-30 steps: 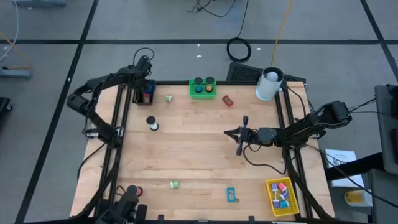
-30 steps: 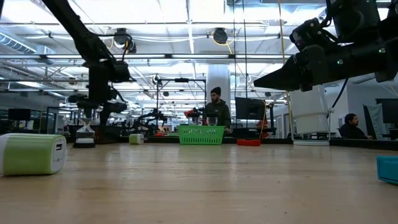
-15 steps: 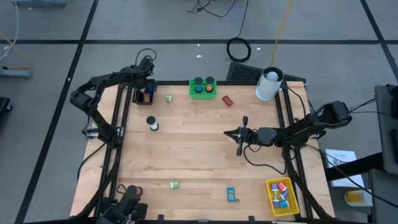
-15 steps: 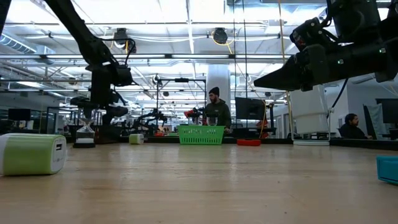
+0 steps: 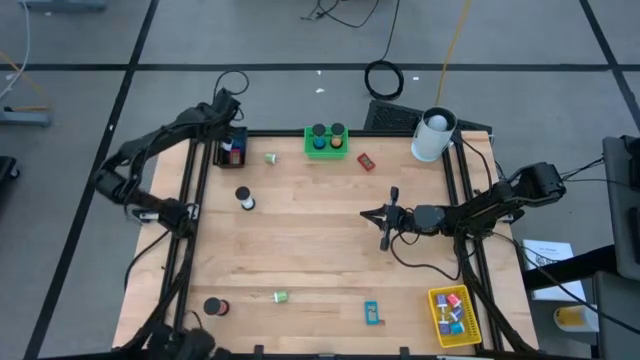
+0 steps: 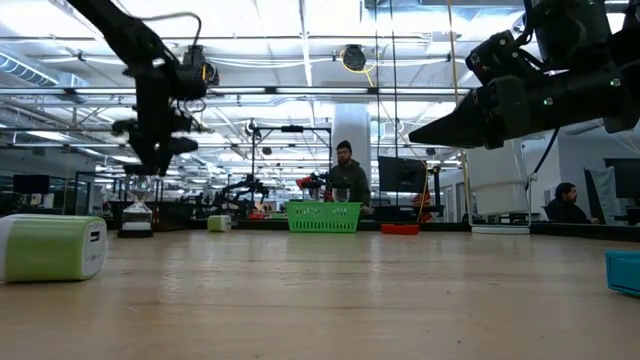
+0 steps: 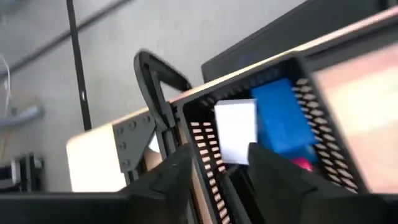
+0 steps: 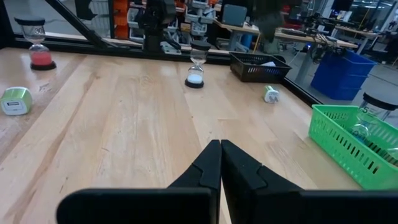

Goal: Pick & Place Office items
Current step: Put the white hourglass into the green basket

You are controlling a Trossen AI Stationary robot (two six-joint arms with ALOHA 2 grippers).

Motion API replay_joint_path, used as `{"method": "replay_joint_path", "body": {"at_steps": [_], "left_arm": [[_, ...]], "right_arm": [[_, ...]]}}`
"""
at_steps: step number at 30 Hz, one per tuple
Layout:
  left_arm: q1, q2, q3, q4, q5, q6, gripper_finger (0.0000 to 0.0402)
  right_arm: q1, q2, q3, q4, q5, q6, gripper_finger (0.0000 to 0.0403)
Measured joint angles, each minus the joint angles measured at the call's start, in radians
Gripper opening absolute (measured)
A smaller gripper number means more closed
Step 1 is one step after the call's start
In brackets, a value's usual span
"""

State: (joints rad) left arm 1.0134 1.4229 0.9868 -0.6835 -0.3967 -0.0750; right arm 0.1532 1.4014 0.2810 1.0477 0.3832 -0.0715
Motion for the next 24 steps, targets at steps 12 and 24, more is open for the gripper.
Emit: {"method": "replay_joint_path", "body": {"at_steps": [12, 24], "left_arm": [[-0.256, -0.179, -0.045, -0.064, 0.277, 0.178, 0.0006], [-0.525, -0.228, 0.001, -0.356, 0.274, 0.119, 0.0035]], "right_arm": [[0.000, 0.000, 0.000, -0.006, 0.006, 0.000, 0.0001], [-0.001, 0.000, 0.000, -0.006, 0.006, -0.019, 0.0001]]}}
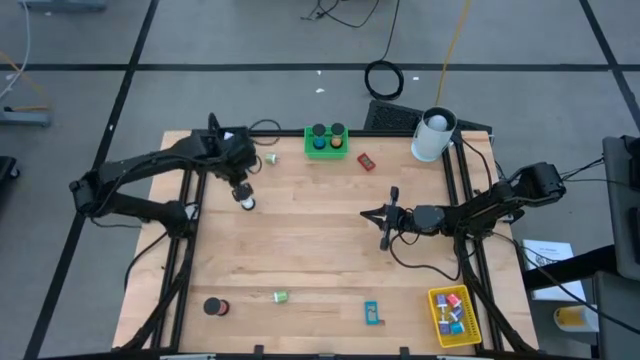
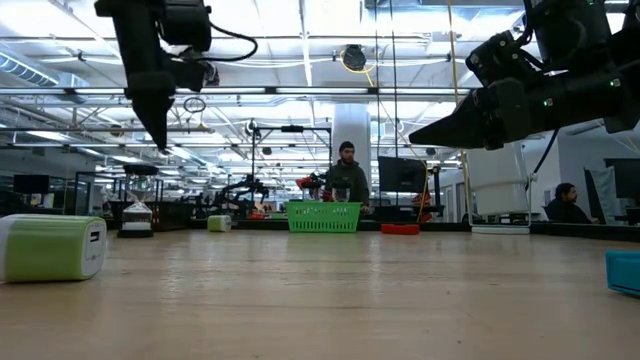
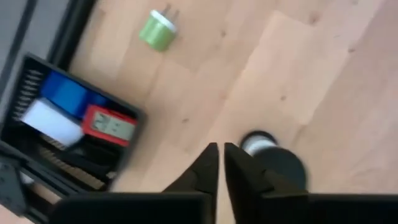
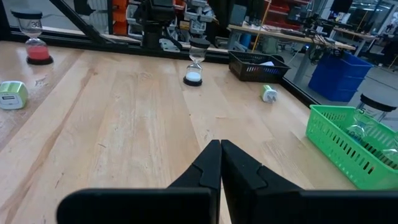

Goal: Pick & Place Office items
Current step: Put the white hourglass into the green basket

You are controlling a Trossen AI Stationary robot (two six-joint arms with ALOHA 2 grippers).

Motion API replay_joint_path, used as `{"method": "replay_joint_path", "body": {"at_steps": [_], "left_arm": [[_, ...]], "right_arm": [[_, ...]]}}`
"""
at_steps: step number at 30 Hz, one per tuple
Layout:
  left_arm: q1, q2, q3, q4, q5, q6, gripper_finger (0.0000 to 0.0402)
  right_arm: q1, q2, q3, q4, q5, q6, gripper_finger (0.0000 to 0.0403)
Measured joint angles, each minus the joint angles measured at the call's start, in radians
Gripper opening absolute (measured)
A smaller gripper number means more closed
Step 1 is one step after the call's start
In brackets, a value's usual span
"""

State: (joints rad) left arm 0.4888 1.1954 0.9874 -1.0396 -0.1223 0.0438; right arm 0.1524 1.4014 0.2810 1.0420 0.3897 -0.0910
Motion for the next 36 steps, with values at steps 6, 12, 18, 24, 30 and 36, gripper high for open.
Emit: {"method": "replay_joint_path", "body": {"at_steps": [6, 12, 18, 24, 30, 36], "left_arm": [[-0.077, 0.007, 0.000, -0.079, 0.018, -0.220, 0.0140], [-0.114, 0.014, 0.000, -0.087, 0.001, -0.291, 0.0271], [-0.114, 0.014, 0.000, -0.067, 0.021, -0.344, 0.0346], [-0.120, 0.014, -0.019, -0.057, 0.018, -0.361, 0.0361], [-0.145, 0.014, -0.083, 0.013, 0.024, -0.364, 0.0352], [-0.154, 0.015, -0.146, 0.049, 0.021, -0.362, 0.0353]], "right_arm": [[0.000, 0.000, 0.000, 0.000, -0.001, 0.017, 0.0001], [0.000, 0.000, 0.000, 0.000, -0.001, 0.019, 0.0001], [0.000, 0.000, 0.000, 0.000, -0.002, 0.019, 0.0001], [0.000, 0.000, 0.000, -0.001, -0.002, 0.019, 0.0001], [0.000, 0.000, 0.000, -0.001, -0.002, 0.019, 0.0001], [0.000, 0.000, 0.000, -0.001, -0.002, 0.027, 0.0001]]}}
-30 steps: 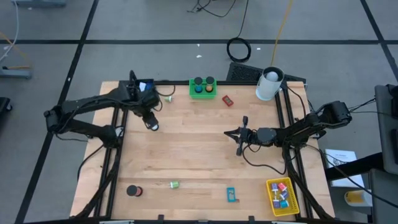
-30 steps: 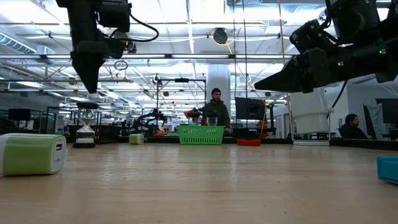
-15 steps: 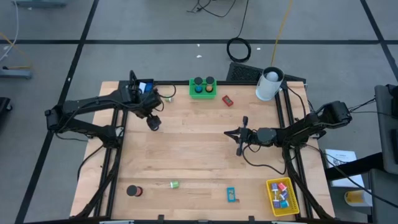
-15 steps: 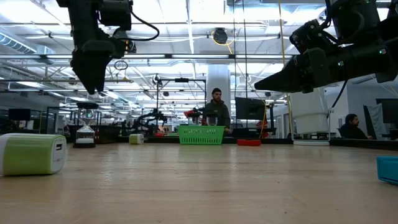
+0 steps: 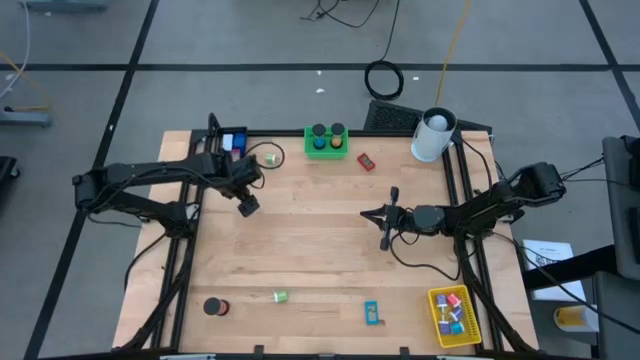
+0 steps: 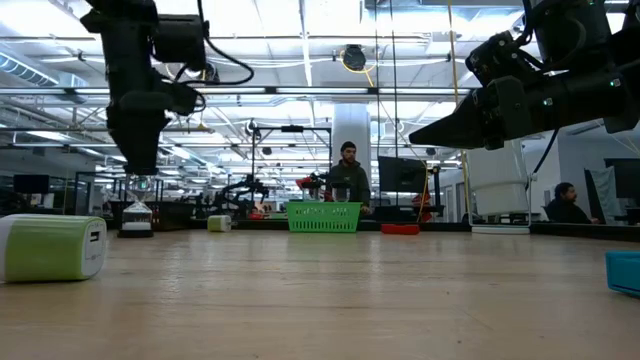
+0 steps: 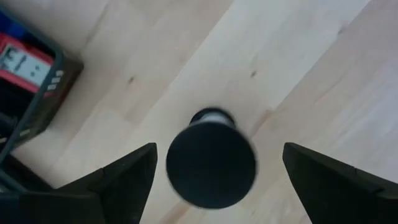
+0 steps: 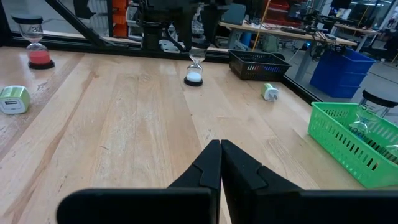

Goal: Pick & Place Office items
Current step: Put the white hourglass into the green basket

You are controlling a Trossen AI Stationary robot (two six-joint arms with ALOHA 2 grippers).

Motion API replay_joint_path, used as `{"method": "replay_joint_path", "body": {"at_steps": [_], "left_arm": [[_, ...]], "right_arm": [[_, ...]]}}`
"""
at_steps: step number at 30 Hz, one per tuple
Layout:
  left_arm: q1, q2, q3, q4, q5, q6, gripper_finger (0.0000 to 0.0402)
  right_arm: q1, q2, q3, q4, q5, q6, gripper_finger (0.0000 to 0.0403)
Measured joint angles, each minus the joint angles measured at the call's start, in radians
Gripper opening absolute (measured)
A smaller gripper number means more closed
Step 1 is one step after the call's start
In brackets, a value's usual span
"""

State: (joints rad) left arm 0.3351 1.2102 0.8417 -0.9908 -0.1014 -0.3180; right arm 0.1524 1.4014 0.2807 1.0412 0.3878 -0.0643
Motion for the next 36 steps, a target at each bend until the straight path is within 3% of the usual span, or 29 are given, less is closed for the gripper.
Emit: {"method": "replay_joint_path", "body": {"at_steps": [9, 19, 25, 29, 33, 36], "left_arm": [[0.000, 0.000, -0.075, 0.071, -0.029, -0.005, 0.0332], [0.000, 0.000, -0.094, 0.105, -0.029, 0.000, 0.0212], [0.000, 0.000, -0.025, 0.054, -0.031, 0.036, 0.0211], [0.000, 0.001, 0.050, 0.115, -0.044, 0.075, 0.0211], [0.002, 0.088, 0.110, 0.237, -0.052, 0.124, 0.0211], [0.003, 0.202, 0.183, 0.291, -0.004, 0.175, 0.0211]], "right_arm": [[0.000, 0.000, 0.000, 0.000, 0.000, -0.001, 0.0001], [0.000, 0.000, 0.000, 0.000, 0.000, -0.002, 0.0001], [0.000, 0.000, 0.000, 0.000, 0.000, -0.003, 0.0001], [0.000, 0.000, 0.000, 0.000, 0.000, -0.003, 0.0001], [0.000, 0.000, 0.000, 0.000, 0.000, -0.003, 0.0001], [0.000, 0.000, 0.000, 0.000, 0.000, -0.003, 0.0001]]}}
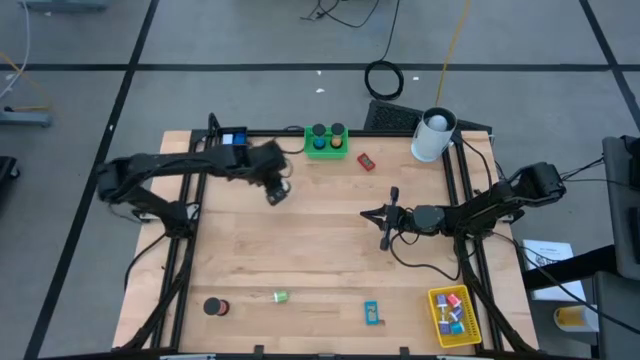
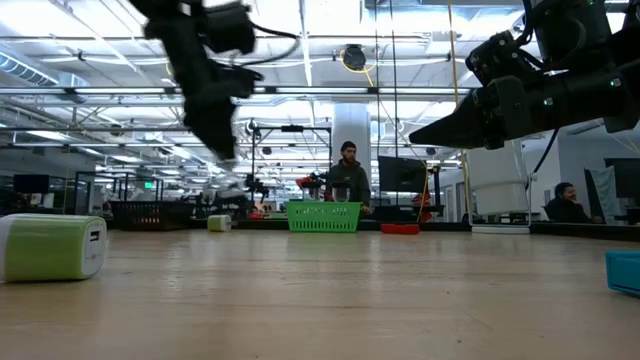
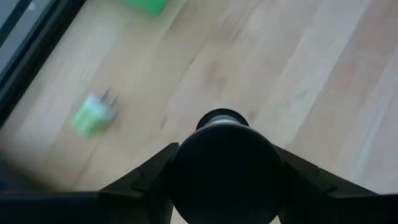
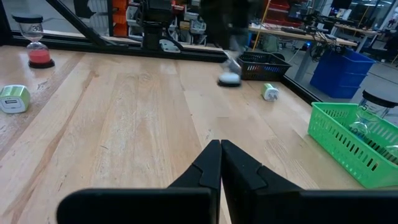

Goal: Pick & Place Office items
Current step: Put the white hourglass into the green basket

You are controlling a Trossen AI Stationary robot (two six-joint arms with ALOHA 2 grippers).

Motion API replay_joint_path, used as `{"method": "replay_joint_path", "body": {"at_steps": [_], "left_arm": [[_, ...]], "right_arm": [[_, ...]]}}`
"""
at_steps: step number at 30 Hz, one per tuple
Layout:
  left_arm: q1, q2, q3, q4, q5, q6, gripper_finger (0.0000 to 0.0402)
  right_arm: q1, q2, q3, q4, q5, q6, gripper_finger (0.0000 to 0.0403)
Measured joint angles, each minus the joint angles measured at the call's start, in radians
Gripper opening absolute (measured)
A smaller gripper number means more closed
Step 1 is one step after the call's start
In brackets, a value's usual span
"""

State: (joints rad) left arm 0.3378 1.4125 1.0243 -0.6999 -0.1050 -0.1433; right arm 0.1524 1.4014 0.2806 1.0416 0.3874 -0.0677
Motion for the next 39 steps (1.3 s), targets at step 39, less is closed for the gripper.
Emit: {"method": "replay_joint_path", "body": {"at_steps": [39], "left_arm": [[0.039, 0.466, 0.440, -0.027, 0.032, 0.172, 0.0304]], "right_arm": [[0.000, 0.000, 0.000, -0.015, -0.001, 0.002, 0.0001]]}}
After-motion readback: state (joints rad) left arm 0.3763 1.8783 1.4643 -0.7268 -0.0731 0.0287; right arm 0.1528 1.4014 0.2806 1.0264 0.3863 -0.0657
